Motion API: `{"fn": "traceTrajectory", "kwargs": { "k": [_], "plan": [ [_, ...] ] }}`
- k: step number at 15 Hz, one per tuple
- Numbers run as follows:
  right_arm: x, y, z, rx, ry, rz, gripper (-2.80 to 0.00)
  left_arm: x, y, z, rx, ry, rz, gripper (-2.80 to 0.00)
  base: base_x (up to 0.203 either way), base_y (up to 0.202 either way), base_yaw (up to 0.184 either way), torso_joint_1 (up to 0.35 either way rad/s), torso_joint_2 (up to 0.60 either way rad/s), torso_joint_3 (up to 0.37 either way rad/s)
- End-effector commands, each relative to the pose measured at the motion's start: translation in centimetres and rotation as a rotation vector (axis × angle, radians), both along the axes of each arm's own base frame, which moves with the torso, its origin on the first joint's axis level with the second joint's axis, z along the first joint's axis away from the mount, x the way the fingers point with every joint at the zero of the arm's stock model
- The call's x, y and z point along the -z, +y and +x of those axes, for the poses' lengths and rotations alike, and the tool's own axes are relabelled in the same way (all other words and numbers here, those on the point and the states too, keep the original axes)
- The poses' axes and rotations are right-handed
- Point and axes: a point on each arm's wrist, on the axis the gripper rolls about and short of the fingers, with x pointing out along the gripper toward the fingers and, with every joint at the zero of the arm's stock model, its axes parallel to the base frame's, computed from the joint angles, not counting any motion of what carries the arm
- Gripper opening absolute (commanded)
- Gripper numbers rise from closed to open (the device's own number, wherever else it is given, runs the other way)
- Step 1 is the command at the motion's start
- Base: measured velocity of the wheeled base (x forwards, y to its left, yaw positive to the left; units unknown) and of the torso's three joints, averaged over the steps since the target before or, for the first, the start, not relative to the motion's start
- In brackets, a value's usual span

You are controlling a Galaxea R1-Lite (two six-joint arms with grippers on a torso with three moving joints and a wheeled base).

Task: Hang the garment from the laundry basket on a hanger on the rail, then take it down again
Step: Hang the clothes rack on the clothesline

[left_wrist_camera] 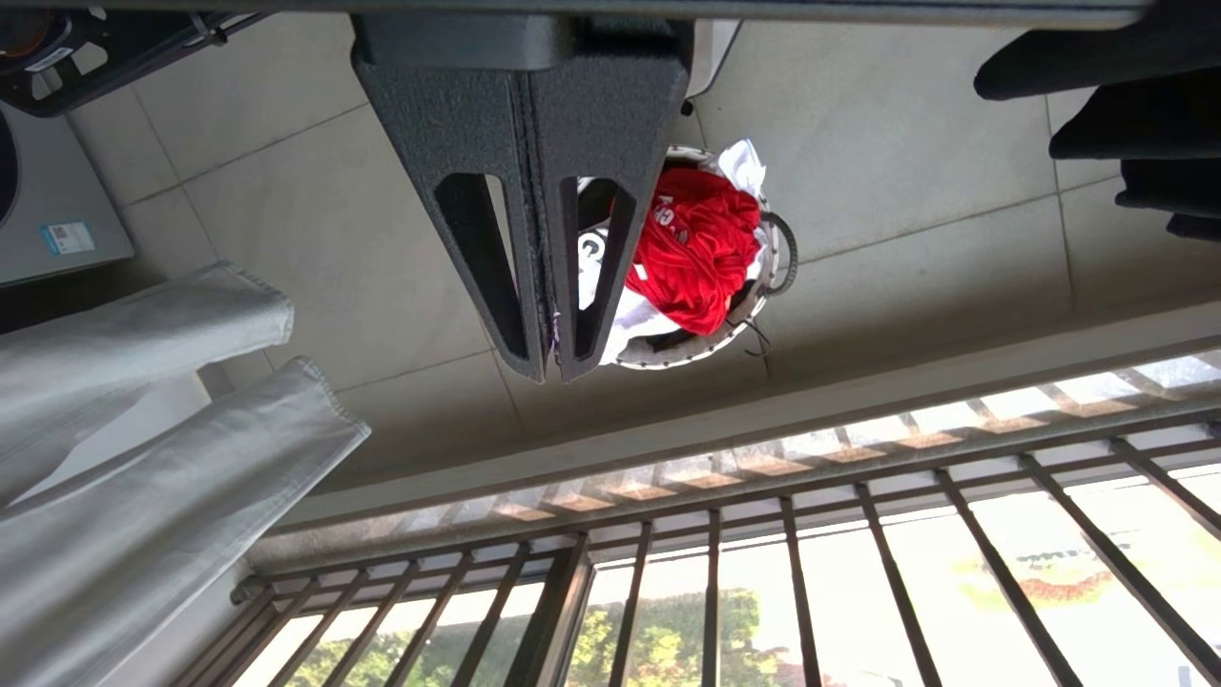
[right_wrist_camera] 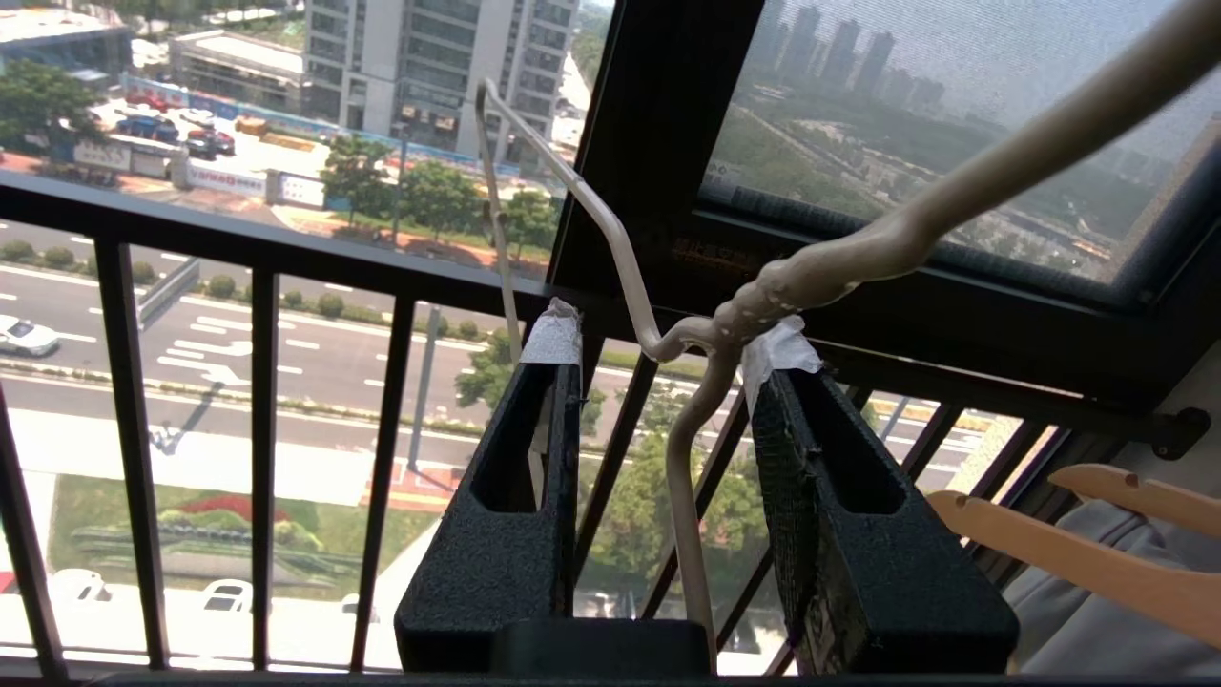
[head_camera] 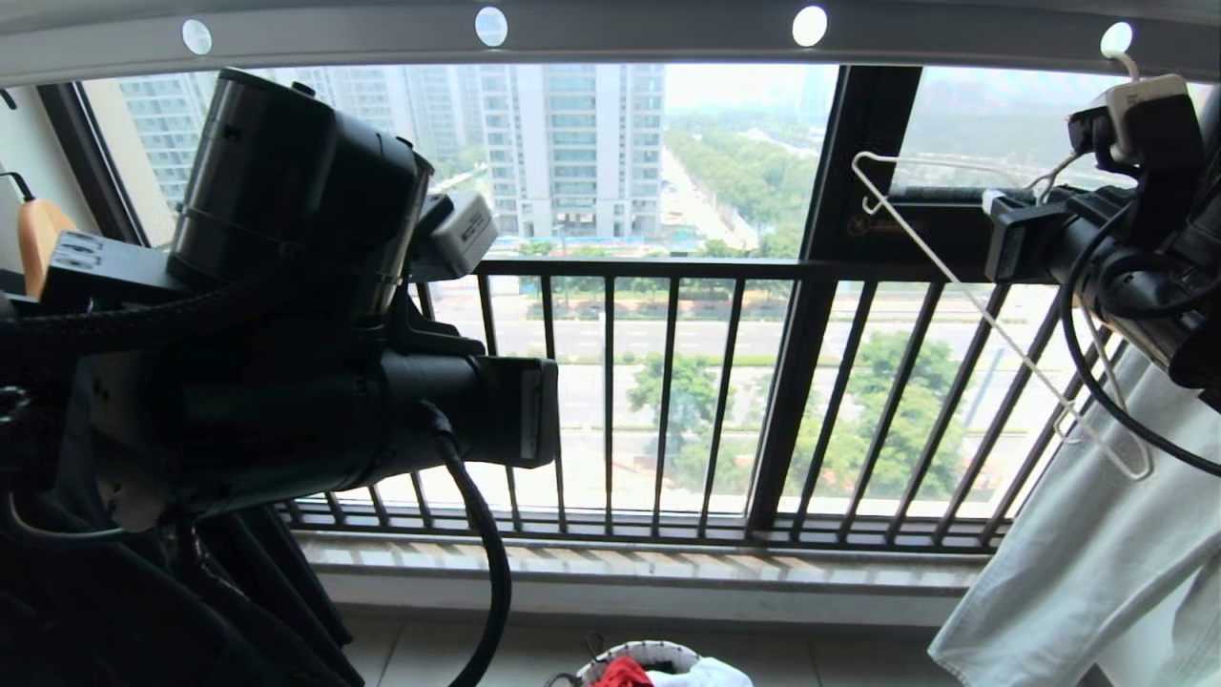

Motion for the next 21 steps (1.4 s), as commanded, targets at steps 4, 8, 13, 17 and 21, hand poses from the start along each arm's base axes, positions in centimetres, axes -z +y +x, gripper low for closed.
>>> {"fn": "traceTrajectory", "kwargs": {
  "k": [4, 8, 13, 17, 21],
  "plan": [
    [-1.2, 0.0, -3.3, -0.014, -0.052, 0.006, 0.00, 0.3, -0.2, 0.2, -0.002, 0.008, 0.007, -2.80, 0.000, 0.000, 0.000, 0.000, 0.00, 0.000],
    [-2.1, -0.6, -8.7, -0.022, -0.118, 0.016, 0.00, 0.3, -0.2, 0.2, -0.002, 0.008, 0.007, -2.80, 0.000, 0.000, 0.000, 0.000, 0.00, 0.000],
    [-1.6, -1.0, -13.2, -0.036, -0.155, 0.024, 0.00, 0.3, -0.1, 0.1, -0.002, 0.007, 0.008, -2.80, 0.000, 0.000, 0.000, 0.000, 0.00, 0.000],
    [-0.8, -1.4, -15.7, -0.035, -0.174, 0.027, -2.80, -0.2, 0.2, -0.3, 0.003, -0.006, -0.002, -2.80, 0.000, 0.000, 0.000, 0.000, 0.00, 0.000],
    [0.2, -1.5, -16.0, -0.002, -0.147, 0.035, -2.80, -0.9, 0.8, -0.8, 0.004, -0.027, -0.022, -2.80, 0.000, 0.000, 0.000, 0.000, 0.00, 0.000]
  ]
}}
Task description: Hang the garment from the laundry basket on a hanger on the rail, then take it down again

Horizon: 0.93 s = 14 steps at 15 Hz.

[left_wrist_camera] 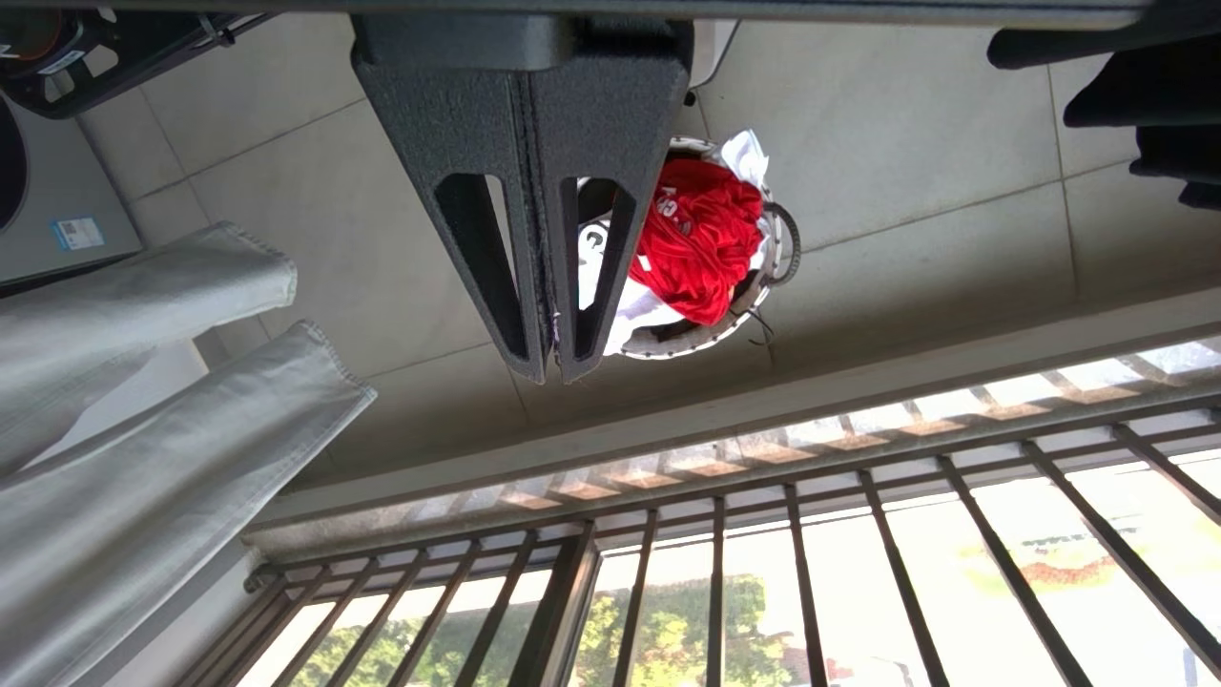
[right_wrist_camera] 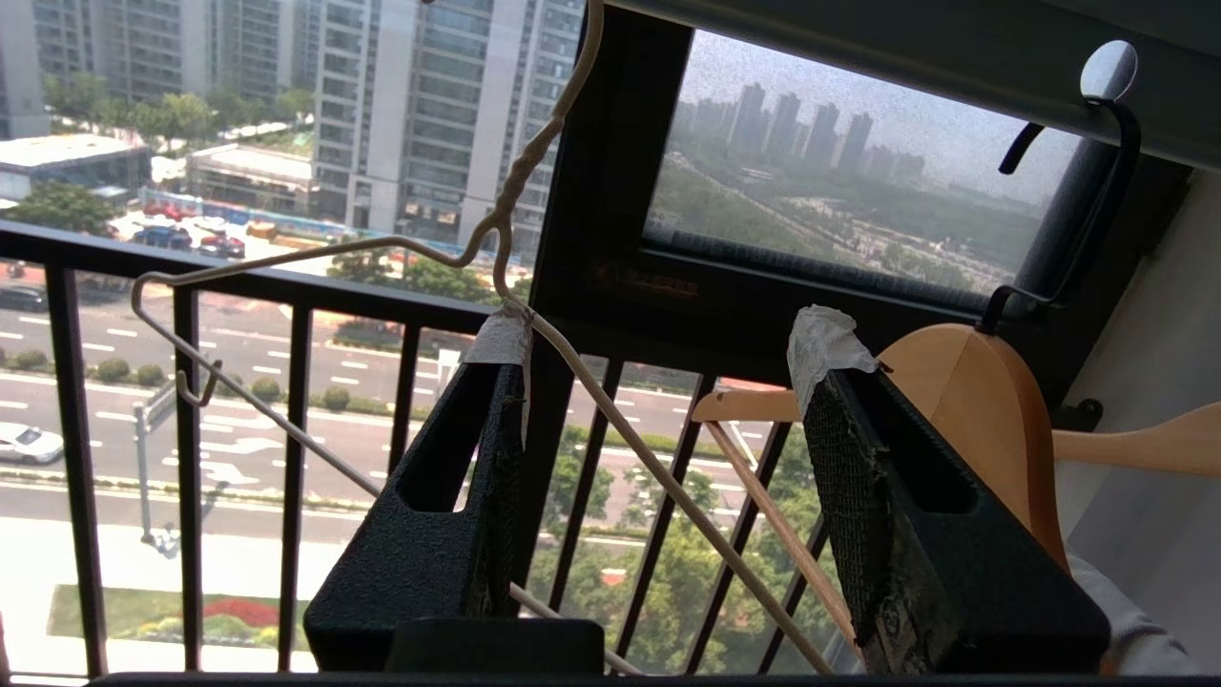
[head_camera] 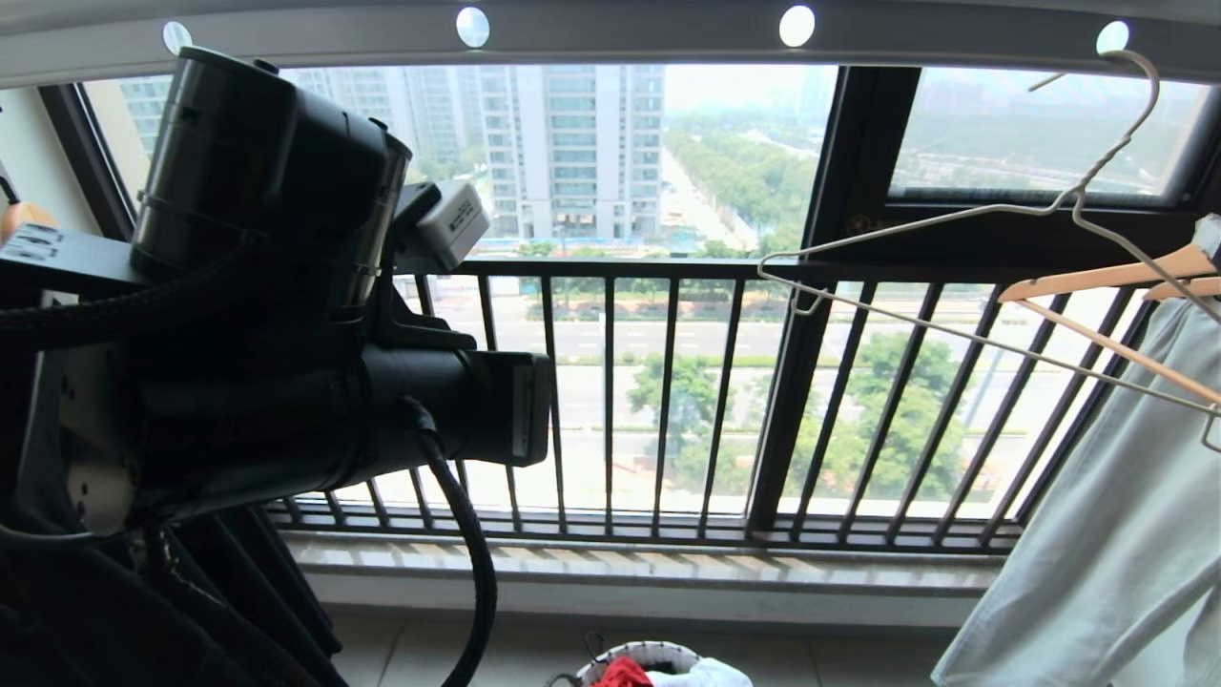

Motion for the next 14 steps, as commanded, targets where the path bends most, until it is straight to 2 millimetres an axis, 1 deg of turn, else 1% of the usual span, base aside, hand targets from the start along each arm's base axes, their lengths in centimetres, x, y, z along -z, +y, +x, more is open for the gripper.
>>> {"fn": "traceTrajectory", "kwargs": {
  "k": [1, 4, 5, 6, 8, 10, 12, 13, 14],
  "plan": [
    [-0.2, -0.2, -0.7, 0.018, -0.024, 0.009, -2.80, -0.6, 0.5, -0.5, 0.000, -0.017, -0.014, -2.80, 0.000, 0.000, 0.000, 0.000, 0.00, 0.000],
    [0.2, -0.3, -1.1, 0.061, -0.013, 0.024, -2.80, -1.1, 0.8, -1.7, 0.029, -0.031, -0.032, -2.80, 0.000, 0.000, 0.000, 0.000, 0.00, 0.000],
    [0.0, -0.4, -1.6, 0.066, -0.031, 0.030, -2.80, -0.9, 1.0, -2.0, 0.036, -0.031, -0.026, -2.80, 0.000, 0.000, 0.000, 0.000, 0.00, 0.000],
    [-0.4, -0.6, -2.4, 0.074, -0.061, 0.038, -2.80, -1.2, 1.4, -2.4, 0.040, -0.046, -0.025, -2.80, 0.000, 0.000, 0.000, 0.000, 0.00, 0.000],
    [-1.4, -0.9, -3.7, 0.141, -0.104, 0.073, -2.80, -2.1, 3.1, -3.8, 0.048, -0.090, -0.048, -2.80, 0.000, 0.000, 0.000, 0.000, 0.00, 0.000],
    [-0.9, -1.1, -4.7, 0.140, -0.019, 0.048, -2.80, -2.7, 4.3, -4.7, 0.053, -0.134, -0.039, -2.80, 0.000, 0.000, 0.000, 0.000, 0.00, 0.000],
    [-2.0, -1.2, -5.6, 0.118, 0.045, 0.046, -2.80, -1.7, 6.5, -5.8, 0.010, -0.136, -0.031, -2.80, 0.000, 0.000, 0.000, 0.000, 0.00, 0.000],
    [-2.3, -1.3, -6.2, 0.105, 0.064, 0.069, -2.80, -1.0, 8.0, -6.0, -0.048, -0.134, -0.018, -2.80, 0.000, 0.000, 0.000, 0.000, 0.00, 0.000],
    [-2.7, -1.5, -7.2, 0.097, 0.062, 0.086, -2.80, -0.3, 10.0, -6.6, -0.123, -0.147, -0.007, -2.80, 0.000, 0.000, 0.000, 0.000, 0.00, 0.000]
  ]
}}
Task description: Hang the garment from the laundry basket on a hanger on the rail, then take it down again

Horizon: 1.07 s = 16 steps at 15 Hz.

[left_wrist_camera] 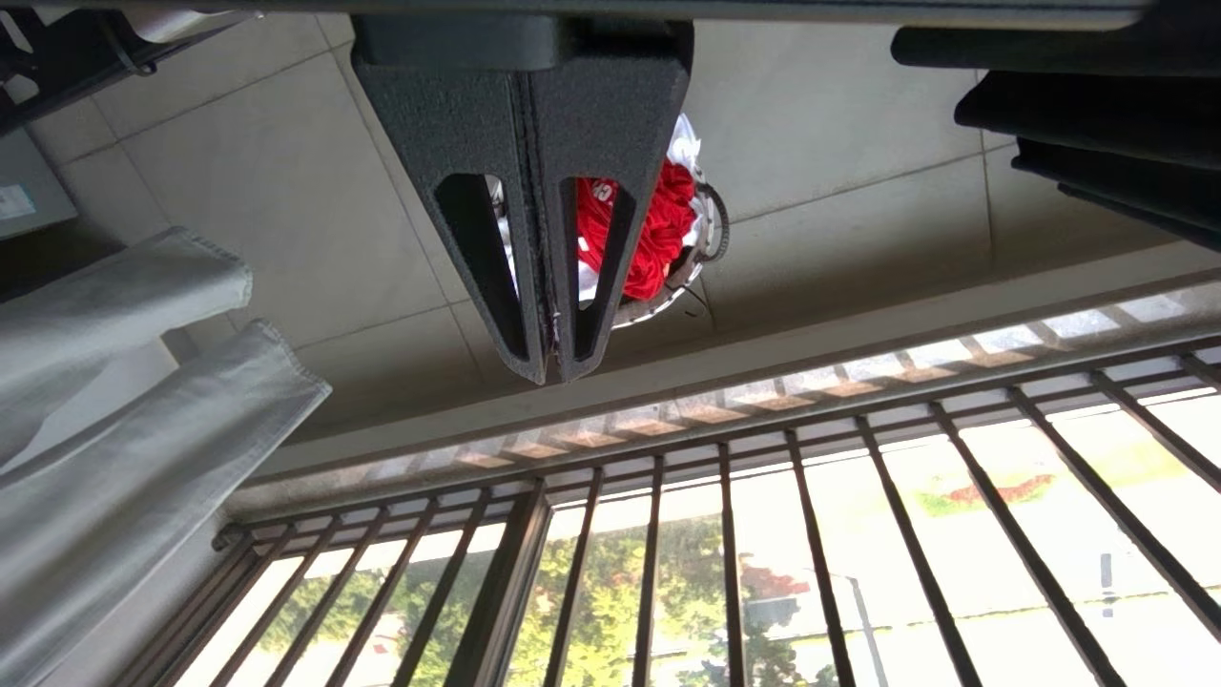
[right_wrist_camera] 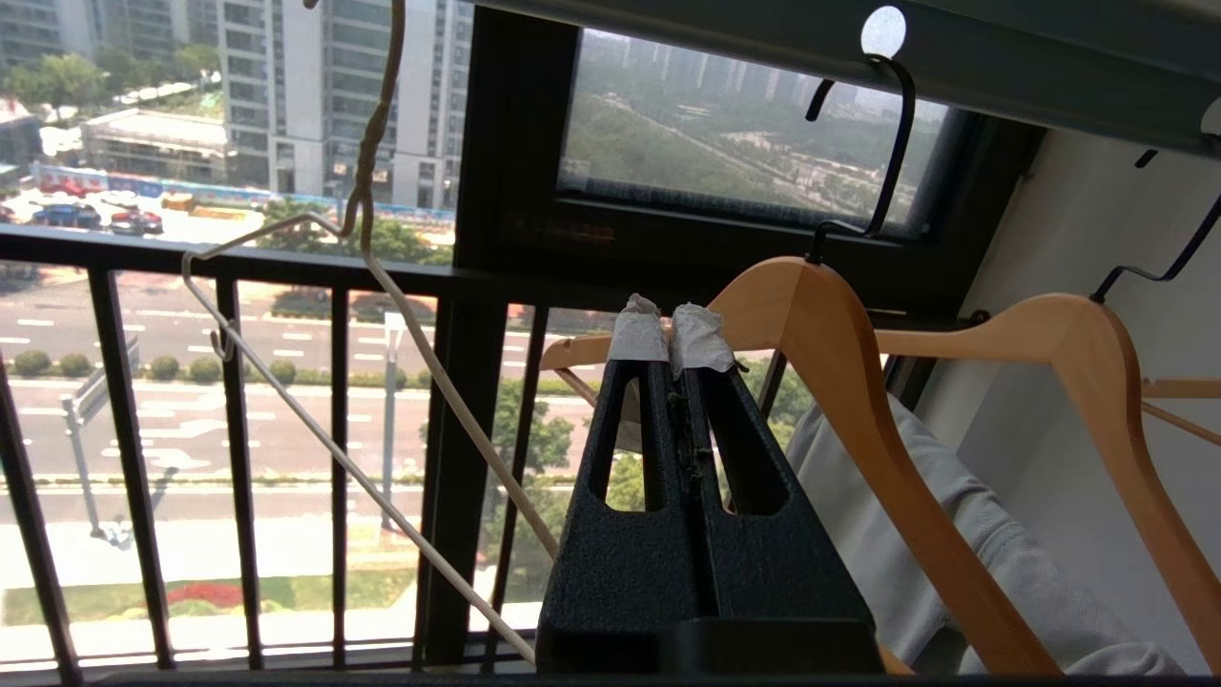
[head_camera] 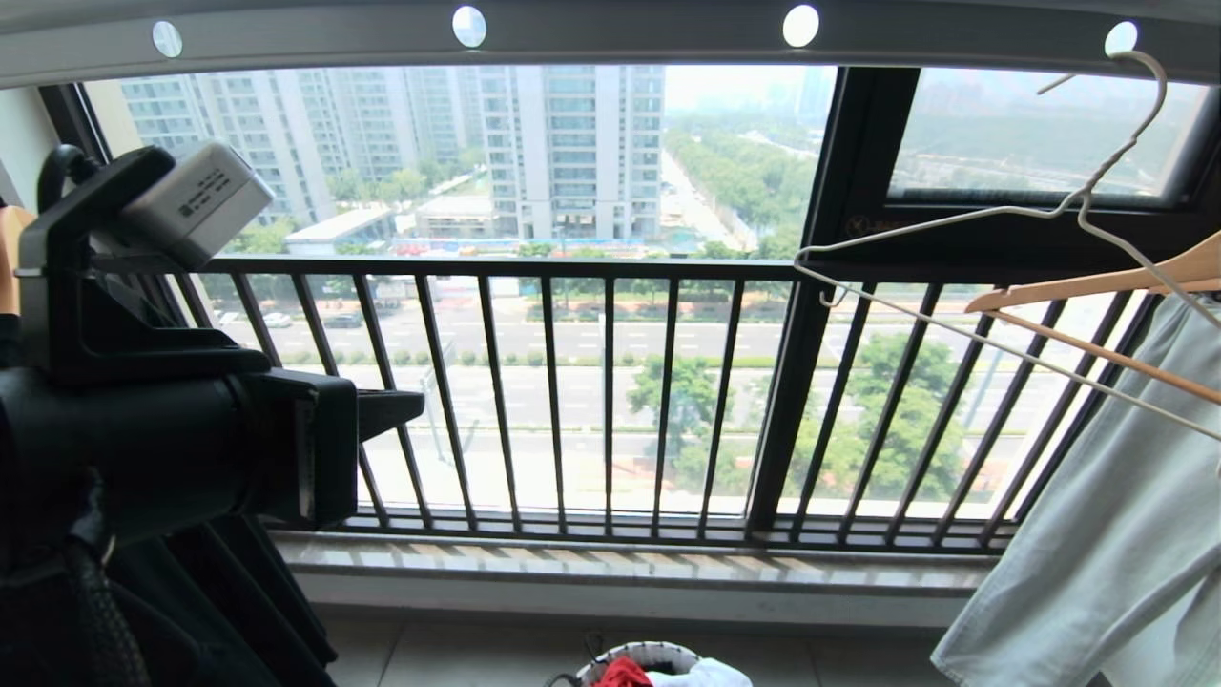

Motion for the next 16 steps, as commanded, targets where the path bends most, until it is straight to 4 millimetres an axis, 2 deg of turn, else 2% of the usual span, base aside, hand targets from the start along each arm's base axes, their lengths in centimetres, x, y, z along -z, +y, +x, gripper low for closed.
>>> {"fn": "traceTrajectory", "kwargs": {
  "k": [1, 4, 6, 8, 11, 14, 16],
  "plan": [
    [-0.8, -0.5, -3.0, -0.005, -0.026, 0.024, -2.80, 0.5, 5.3, -2.9, -0.160, -0.074, -0.032, -2.80, 0.000, 0.000, 0.000, 0.000, 0.00, 0.000],
    [-1.0, -1.3, -7.8, 0.002, -0.088, 0.024, -2.80, 1.2, 10.5, -9.0, -0.399, -0.245, -0.095, -2.80, 0.000, 0.000, 0.000, 0.000, 0.00, 0.000],
    [-1.2, -1.9, -11.3, 0.020, -0.103, 0.024, -2.80, 2.6, 11.7, -12.6, -0.523, -0.334, -0.115, -2.80, 0.000, 0.000, 0.000, 0.000, 0.00, 0.000],
    [-0.9, -2.0, -14.6, 0.079, -0.109, 0.020, -2.80, 4.5, 12.1, -15.6, -0.611, -0.377, -0.113, -2.80, 0.000, 0.000, 0.000, 0.000, 0.00, 0.000],
    [0.1, -1.4, -17.6, 0.147, -0.112, 0.008, -2.80, 6.5, 11.6, -18.4, -0.749, -0.414, -0.093, -2.80, 0.000, 0.000, 0.000, 0.000, 0.00, 0.000],
    [2.0, -1.2, -18.6, 0.016, -0.037, -0.037, -2.80, 9.2, 11.5, -19.9, -0.764, -0.448, -0.101, -2.80, 0.000, 0.000, 0.000, 0.000, 0.00, 0.000],
    [3.6, -1.1, -18.8, -0.026, 0.021, -0.045, -2.80, 12.1, 11.5, -20.2, -0.755, -0.444, -0.071, -2.80, 0.000, 0.000, 0.000, 0.000, 0.00, 0.000]
  ]
}}
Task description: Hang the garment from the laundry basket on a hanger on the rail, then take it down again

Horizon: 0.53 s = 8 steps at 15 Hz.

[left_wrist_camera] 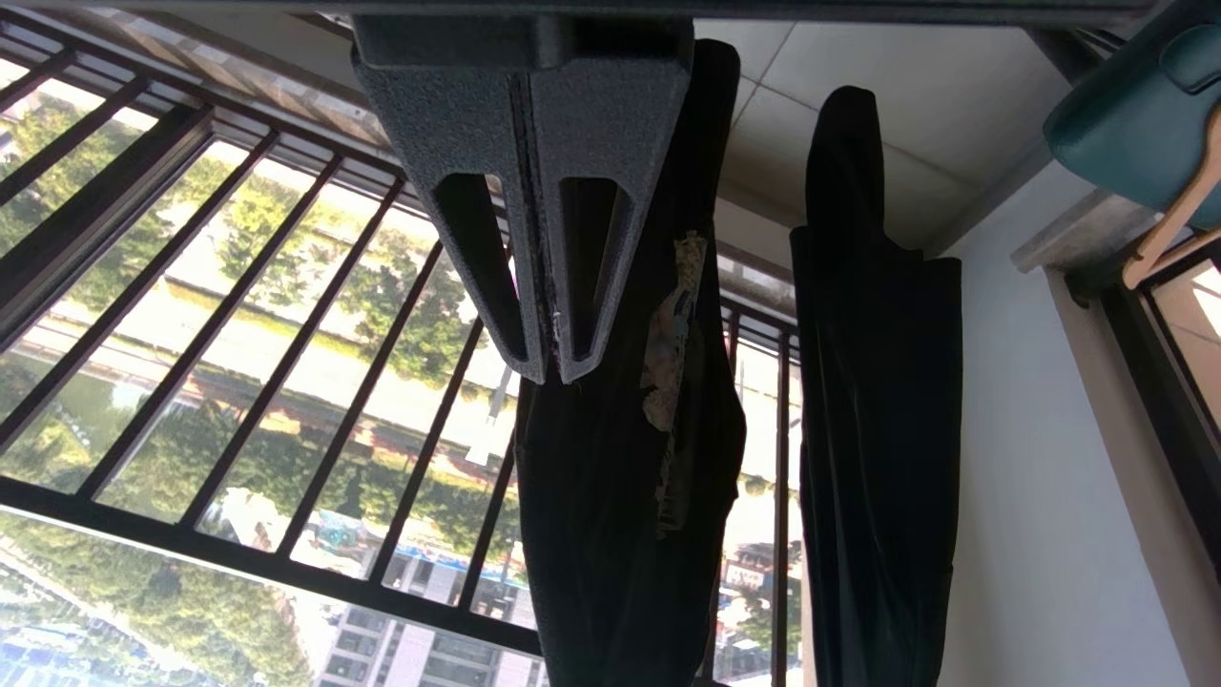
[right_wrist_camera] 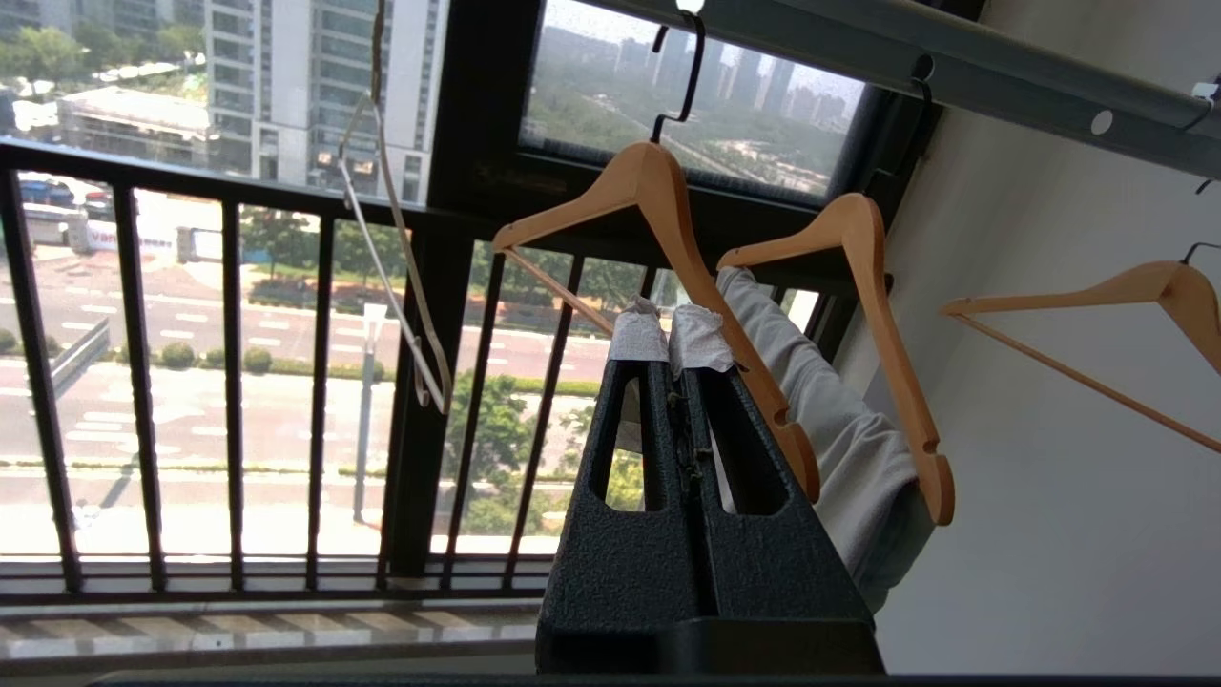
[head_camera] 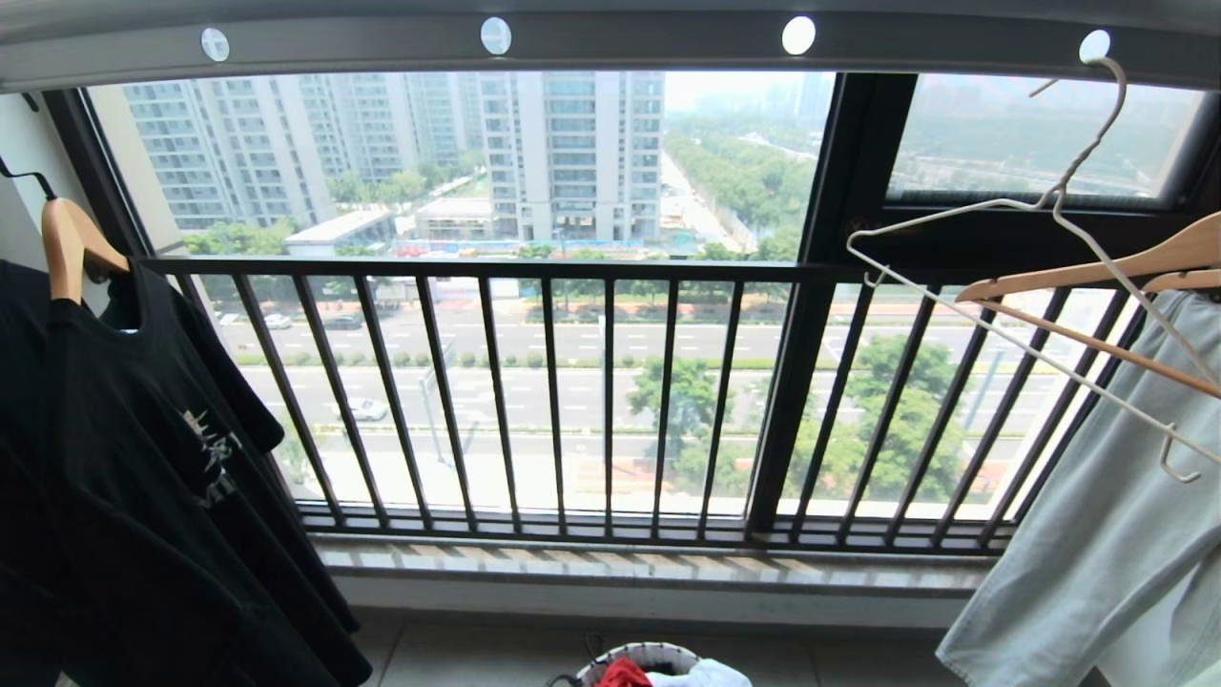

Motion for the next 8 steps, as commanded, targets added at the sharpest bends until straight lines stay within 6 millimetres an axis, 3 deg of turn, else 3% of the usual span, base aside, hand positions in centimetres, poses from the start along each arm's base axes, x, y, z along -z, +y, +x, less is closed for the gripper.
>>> {"fn": "traceTrajectory", "kwargs": {
  "k": [1, 2, 8],
  "plan": [
    [2.3, 0.0, -0.5, -0.018, 0.022, -0.005, -2.80, 4.0, 0.0, -0.7, -0.005, 0.004, 0.056, -2.80, 0.000, 0.000, 0.000, 0.000, 0.00, 0.000],
    [3.3, 0.1, -0.4, -0.025, 0.038, -0.006, -2.80, 5.1, 0.0, -0.1, -0.006, 0.047, 0.086, -2.80, 0.000, 0.000, 0.000, 0.000, 0.00, 0.000],
    [9.9, 0.2, 0.9, -0.067, 0.129, -0.011, -2.80, 7.2, -0.4, 1.6, 0.197, 0.066, 0.107, -2.80, 0.000, 0.000, 0.000, 0.000, 0.00, 0.000]
  ]
}}
